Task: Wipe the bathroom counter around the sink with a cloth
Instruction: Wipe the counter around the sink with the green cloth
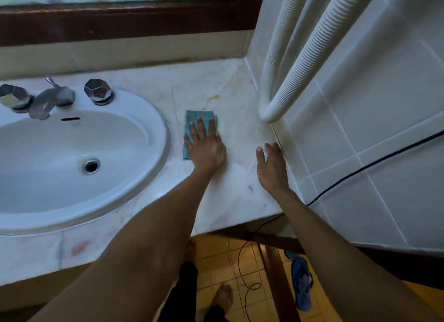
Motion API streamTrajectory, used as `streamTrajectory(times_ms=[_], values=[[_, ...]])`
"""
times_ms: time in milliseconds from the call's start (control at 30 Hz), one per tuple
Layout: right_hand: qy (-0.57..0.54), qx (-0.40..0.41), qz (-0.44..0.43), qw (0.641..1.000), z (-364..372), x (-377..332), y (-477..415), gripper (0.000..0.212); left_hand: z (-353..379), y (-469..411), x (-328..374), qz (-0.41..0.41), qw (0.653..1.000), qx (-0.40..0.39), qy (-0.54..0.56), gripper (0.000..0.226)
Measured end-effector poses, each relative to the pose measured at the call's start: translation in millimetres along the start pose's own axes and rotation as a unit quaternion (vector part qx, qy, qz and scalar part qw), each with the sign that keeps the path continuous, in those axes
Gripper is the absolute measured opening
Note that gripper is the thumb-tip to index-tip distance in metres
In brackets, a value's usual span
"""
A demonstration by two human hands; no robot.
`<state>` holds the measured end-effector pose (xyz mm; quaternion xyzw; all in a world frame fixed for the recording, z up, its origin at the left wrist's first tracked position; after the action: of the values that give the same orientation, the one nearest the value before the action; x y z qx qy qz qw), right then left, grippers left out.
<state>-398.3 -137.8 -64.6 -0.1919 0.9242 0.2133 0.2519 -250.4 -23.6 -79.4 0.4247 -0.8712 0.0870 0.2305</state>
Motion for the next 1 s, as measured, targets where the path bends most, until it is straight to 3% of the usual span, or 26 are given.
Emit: streamTrajectory(times_ms=[100,200,267,333,433,533,600,667,767,833,900,1000], values=[[0.038,0.041,-0.021,0.998,3.1,1.0,-6.7,0.054,8.3,-2.9,8.3,0.132,0.989,-0.059,-0.020,0.055],[0.057,0.070,-0.035,0.995,9.5,1.1,-8.3,0.052,-7.3,27.9,-23.9,0.289,0.949,-0.122,-0.044,0.053],[0.060,0.080,-0.038,0.994,12.5,0.0,-9.6,0.052,-24.2,37.4,-55.6,0.351,0.922,-0.147,-0.074,0.052],[0.056,0.082,-0.037,0.994,12.7,-0.5,-10.8,0.052,-34.1,18.4,-73.0,0.342,0.924,-0.143,-0.094,0.052],[0.038,0.080,-0.037,0.995,10.2,-0.6,-13.9,0.050,-31.3,-40.2,-54.9,0.222,0.966,-0.104,-0.080,0.055],[0.016,0.092,-0.029,0.995,9.6,-2.1,-16.7,0.047,-12.7,-76.5,-11.9,0.152,0.982,-0.094,-0.054,0.055],[0.006,0.103,-0.022,0.994,12.0,-4.6,-16.7,0.045,-0.3,-74.0,11.9,0.177,0.976,-0.116,-0.056,0.054],[0.003,0.120,-0.015,0.993,14.9,-7.5,-16.6,0.044,4.3,-59.8,17.7,0.253,0.954,-0.145,-0.065,0.054],[0.005,0.120,-0.012,0.993,17.4,-12.6,-16.0,0.044,-8.6,-40.7,-13.8,0.355,0.915,-0.179,-0.061,0.054],[0.014,0.097,-0.026,0.995,17.4,-15.2,-17.4,0.046,-23.9,-32.8,-49.3,0.381,0.905,-0.173,-0.080,0.053],[0.043,0.084,-0.049,0.994,17.6,-16.6,-18.7,0.048,-38.8,-37.9,-75.2,0.345,0.922,-0.146,-0.092,0.052],[0.099,0.089,-0.070,0.989,24.5,-21.8,-18.4,0.052,-41.3,-75.1,-67.2,0.221,0.965,-0.114,-0.085,0.053]])
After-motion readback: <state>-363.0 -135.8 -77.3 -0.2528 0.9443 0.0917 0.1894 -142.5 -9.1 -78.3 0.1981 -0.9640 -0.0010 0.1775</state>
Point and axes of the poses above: each hand's wrist, its own y-axis away from the middle knuckle, its own z-axis out of the palm, x = y × z, the point moved 1 cm from there along -y, towards the middle knuckle, and after that the axes turned 12 degrees about z, right-handed, at the moved point
